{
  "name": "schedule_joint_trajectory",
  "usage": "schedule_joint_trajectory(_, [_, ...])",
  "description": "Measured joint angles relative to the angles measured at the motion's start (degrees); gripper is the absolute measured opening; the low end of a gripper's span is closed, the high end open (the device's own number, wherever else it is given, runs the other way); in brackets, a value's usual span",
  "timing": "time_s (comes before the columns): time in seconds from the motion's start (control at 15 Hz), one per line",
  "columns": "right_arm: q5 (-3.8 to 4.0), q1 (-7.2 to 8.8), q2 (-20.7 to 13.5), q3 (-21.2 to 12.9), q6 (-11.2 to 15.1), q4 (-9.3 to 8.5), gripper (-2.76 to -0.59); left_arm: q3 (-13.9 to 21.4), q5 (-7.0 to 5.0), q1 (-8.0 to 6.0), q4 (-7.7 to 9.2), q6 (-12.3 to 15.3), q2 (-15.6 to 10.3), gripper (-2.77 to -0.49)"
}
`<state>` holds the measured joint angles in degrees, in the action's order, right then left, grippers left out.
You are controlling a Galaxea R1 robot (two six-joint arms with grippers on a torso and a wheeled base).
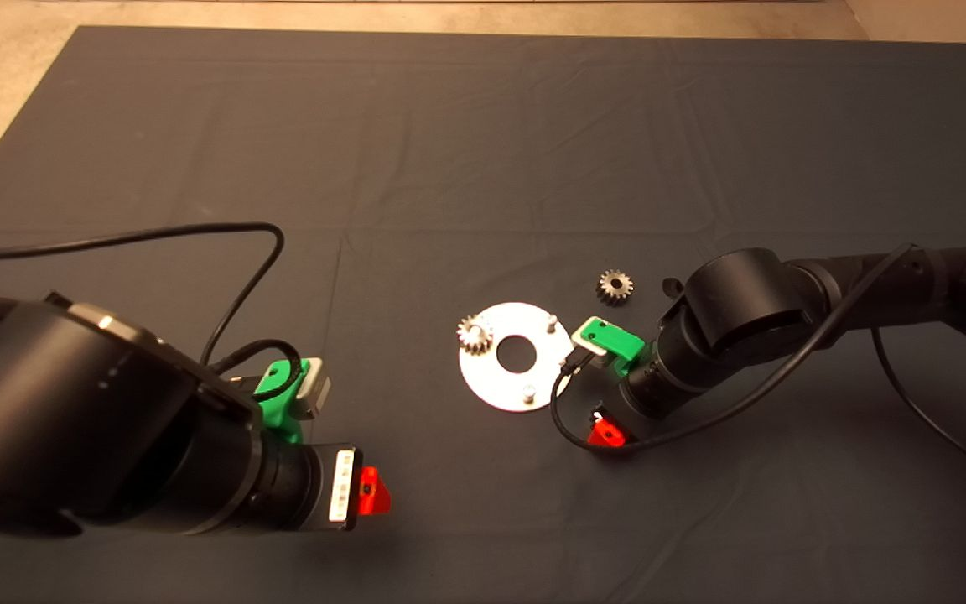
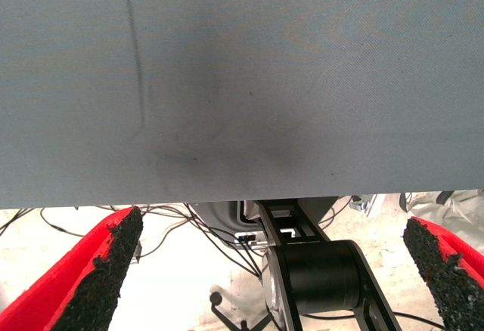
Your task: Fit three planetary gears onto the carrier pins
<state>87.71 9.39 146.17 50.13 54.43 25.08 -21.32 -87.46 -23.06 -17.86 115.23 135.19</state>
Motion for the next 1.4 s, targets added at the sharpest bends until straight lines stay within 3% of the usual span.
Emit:
schedule_joint_trajectory(0.07, [-0.01, 0.00, 0.0, 0.0, 0.0, 0.00, -0.81, 0.0, 0.00, 0.00, 0.00, 0.0, 0.0, -0.77])
schedule_joint_trajectory(0.27, [-0.04, 0.00, -0.3, 0.0, 0.0, 0.00, -0.83, 0.0, 0.00, 0.00, 0.00, 0.0, 0.0, -0.77])
schedule_joint_trajectory(0.33, [-0.01, 0.00, -0.6, 0.0, 0.0, 0.00, -0.94, 0.0, 0.00, 0.00, 0.00, 0.0, 0.0, -0.77])
schedule_joint_trajectory(0.8, [-0.26, 0.00, -0.8, 0.0, -0.2, 0.01, -1.12, 0.3, 0.00, 0.00, 0.00, 0.0, 0.0, -0.77])
schedule_joint_trajectory(0.87, [-0.30, 0.00, -0.8, 0.0, -0.2, 0.00, -1.23, 0.4, 0.00, 0.00, 0.00, 0.0, 0.0, -0.77])
schedule_joint_trajectory(1.4, [-0.48, 0.00, -0.8, 0.0, -0.2, 0.00, -1.42, 0.8, 0.00, 0.00, 0.00, 0.0, 0.0, -0.77])
